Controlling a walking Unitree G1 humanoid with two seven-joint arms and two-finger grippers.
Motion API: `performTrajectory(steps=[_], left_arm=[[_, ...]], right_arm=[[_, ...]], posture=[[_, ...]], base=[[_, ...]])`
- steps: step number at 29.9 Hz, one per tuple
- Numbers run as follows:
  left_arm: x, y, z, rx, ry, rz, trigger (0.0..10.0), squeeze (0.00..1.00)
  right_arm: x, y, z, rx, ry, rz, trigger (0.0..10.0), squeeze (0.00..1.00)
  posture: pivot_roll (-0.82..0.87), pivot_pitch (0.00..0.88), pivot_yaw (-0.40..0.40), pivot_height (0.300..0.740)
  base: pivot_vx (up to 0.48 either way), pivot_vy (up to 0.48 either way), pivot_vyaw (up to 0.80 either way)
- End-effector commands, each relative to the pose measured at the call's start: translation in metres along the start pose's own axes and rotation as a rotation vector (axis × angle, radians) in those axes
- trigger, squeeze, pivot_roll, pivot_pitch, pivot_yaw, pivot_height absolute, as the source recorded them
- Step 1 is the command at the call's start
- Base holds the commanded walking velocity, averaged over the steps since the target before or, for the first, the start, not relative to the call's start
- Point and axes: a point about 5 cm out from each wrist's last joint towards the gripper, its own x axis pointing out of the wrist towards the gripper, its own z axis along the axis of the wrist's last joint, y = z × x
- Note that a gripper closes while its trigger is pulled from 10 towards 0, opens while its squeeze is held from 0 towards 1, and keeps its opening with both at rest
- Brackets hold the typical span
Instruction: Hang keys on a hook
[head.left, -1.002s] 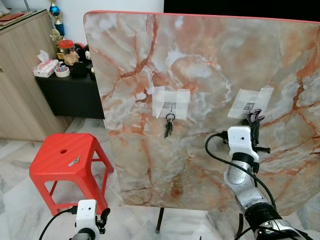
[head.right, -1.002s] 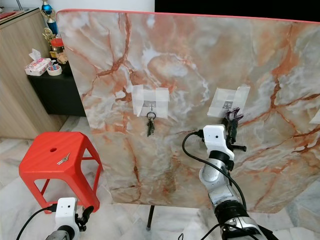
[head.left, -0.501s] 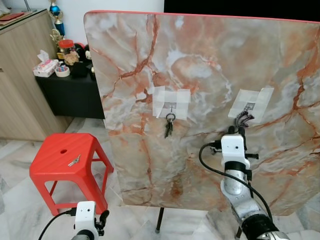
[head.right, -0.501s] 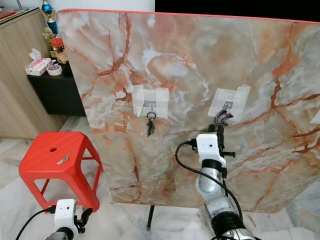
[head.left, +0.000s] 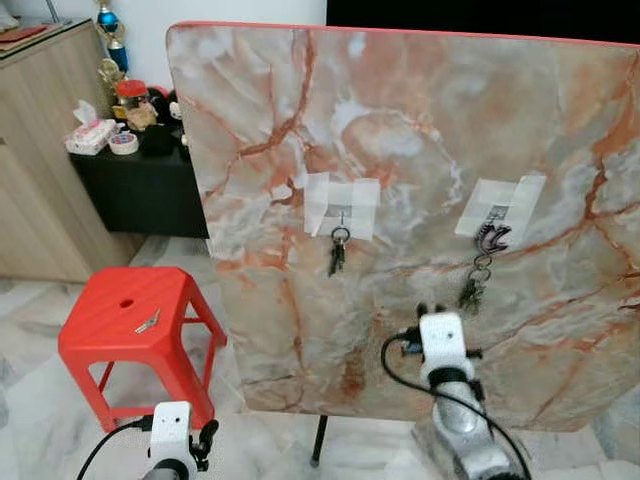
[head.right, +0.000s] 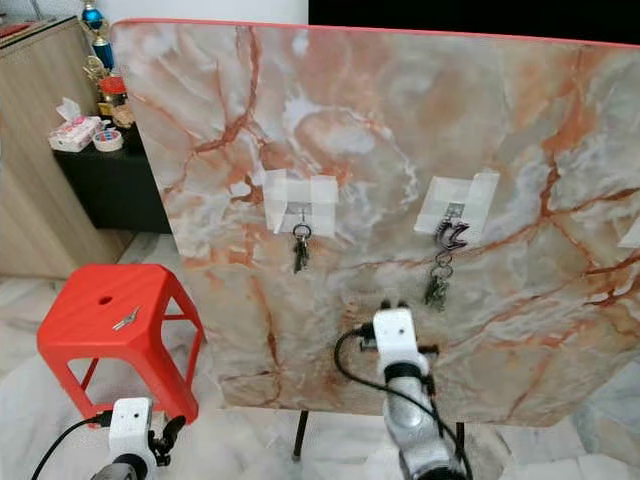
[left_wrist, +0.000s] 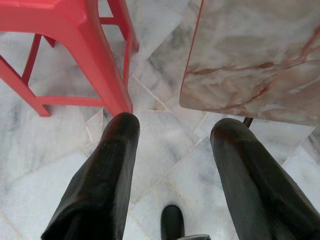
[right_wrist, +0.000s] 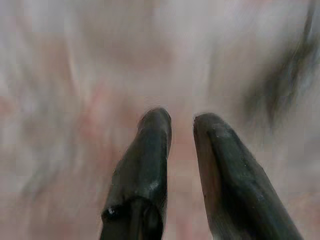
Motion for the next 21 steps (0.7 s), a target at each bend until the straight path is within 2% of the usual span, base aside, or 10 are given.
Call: performTrajectory(steps=[1, 3, 6, 7, 9, 11, 13, 14, 18, 21], left_arm=[[-0.001, -0.001, -0.005, -0.015, 0.034, 0.008, 10.0, 0.0], [-0.001, 0.002, -0.008, -0.025, 0.059, 0.03, 10.0, 0.0], [-0.004, 0.011, -0.015, -0.05, 0.127, 0.068, 10.0, 0.0], [-0.004, 0.011, -0.015, -0.05, 0.127, 0.068, 10.0, 0.0], [-0.007, 0.021, -0.022, -0.106, 0.181, 0.104, 10.0, 0.0], [-0.008, 0.022, -0.023, -0.111, 0.187, 0.108, 10.0, 0.0], [-0.011, 0.025, -0.029, -0.08, 0.229, 0.121, 10.0, 0.0], [-0.011, 0.025, -0.029, -0.08, 0.229, 0.121, 10.0, 0.0], [-0.016, 0.023, -0.041, -0.013, 0.299, 0.095, 10.0, 0.0], [-0.017, 0.018, -0.044, 0.044, 0.319, 0.064, 10.0, 0.0]], right_arm=[[-0.003, -0.006, -0.016, 0.079, 0.112, -0.037, 10.0, 0.0], [-0.01, -0.001, -0.041, 0.204, 0.295, -0.02, 10.0, 0.0], [-0.023, 0.003, -0.065, 0.305, 0.449, -0.018, 10.0, 0.0], [-0.023, 0.003, -0.065, 0.305, 0.449, -0.018, 10.0, 0.0], [-0.038, 0.006, -0.085, 0.297, 0.573, 0.002, 10.0, 0.0], [-0.041, 0.007, -0.087, 0.293, 0.589, 0.005, 10.0, 0.0], [-0.059, 0.009, -0.106, 0.392, 0.688, -0.006, 10.0, 0.0], [-0.059, 0.009, -0.106, 0.392, 0.688, -0.006, 10.0, 0.0], [-0.083, 0.011, -0.126, 0.402, 0.774, 0.023, 10.0, 0.0], [-0.098, 0.004, -0.139, 0.403, 0.836, -0.009, 10.0, 0.0]], posture=[[0.07, 0.0, -0.067, 0.74], [0.07, 0.0, -0.065, 0.74], [0.06, 0.0, -0.059, 0.74], [0.06, 0.0, -0.059, 0.74], [0.05, 0.0, -0.052, 0.74], [0.05, 0.0, -0.052, 0.74], [0.06, 0.0, -0.049, 0.74], [0.06, 0.0, -0.049, 0.74], [0.05, 0.0, -0.041, 0.74], [0.05, 0.0, -0.04, 0.74]], base=[[0.0, 0.0, 0.0], [0.0, 0.0, 0.0], [0.0, 0.0, 0.0], [0.0, 0.0, 0.0], [0.0, 0.0, 0.0], [0.0, 0.0, 0.0], [0.0, 0.0, 0.0], [0.0, 0.0, 0.0], [0.0, 0.0, 0.0], [0.0, 0.0, 0.0]])
